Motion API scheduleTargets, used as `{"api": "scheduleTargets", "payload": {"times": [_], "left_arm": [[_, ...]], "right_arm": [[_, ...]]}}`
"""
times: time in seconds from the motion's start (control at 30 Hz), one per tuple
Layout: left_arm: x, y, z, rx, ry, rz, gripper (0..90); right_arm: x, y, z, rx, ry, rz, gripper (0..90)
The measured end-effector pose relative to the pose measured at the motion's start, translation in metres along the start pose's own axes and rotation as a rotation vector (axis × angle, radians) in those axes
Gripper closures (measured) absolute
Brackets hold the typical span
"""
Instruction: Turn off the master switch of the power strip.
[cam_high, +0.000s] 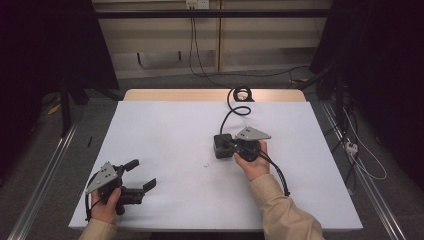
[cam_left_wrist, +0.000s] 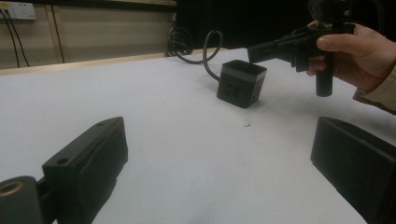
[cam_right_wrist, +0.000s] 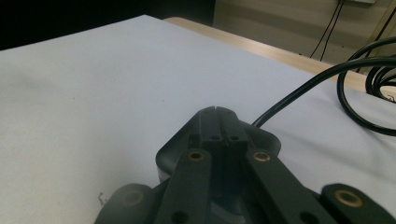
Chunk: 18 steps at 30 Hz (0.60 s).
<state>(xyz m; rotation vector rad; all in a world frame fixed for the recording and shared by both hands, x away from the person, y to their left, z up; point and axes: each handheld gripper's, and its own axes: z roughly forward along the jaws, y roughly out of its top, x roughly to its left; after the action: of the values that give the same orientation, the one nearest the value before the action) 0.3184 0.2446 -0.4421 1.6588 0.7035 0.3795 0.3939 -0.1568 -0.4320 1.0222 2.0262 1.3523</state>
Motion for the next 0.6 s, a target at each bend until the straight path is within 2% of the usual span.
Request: {"api": "scheduleTargets", "payload": {"times": [0.03,0.1,0.27,0.37,0.47,0.6], "left_arm": [[0.000,0.000,0.000,0.005,0.000,0.002,3.8],[0.000,0.000,-0.001,0.007,0.000,0.004,3.7],[0.000,-0.001,-0.004,0.001,0.006,-0.004,3.7],[0.000,0.000,-0.004,0.002,0.007,0.000,3.7],[-0.001,0.001,-0.002,0.000,0.005,0.000,3.7],[-0.001,0.000,0.000,0.003,-0.003,0.000,3.7]], "right_arm": [[0.000,0.001,0.000,-0.004,0.000,-0.002,89.0],[0.001,0.001,0.000,-0.005,-0.002,0.009,80.1],[0.002,0.002,-0.002,-0.002,0.003,0.028,67.3],[0.002,0.003,-0.005,0.003,0.002,0.050,55.1],[0.002,0.003,-0.008,0.005,0.012,0.062,47.3],[0.006,0.003,-0.013,0.010,0.039,0.065,32.3]]}}
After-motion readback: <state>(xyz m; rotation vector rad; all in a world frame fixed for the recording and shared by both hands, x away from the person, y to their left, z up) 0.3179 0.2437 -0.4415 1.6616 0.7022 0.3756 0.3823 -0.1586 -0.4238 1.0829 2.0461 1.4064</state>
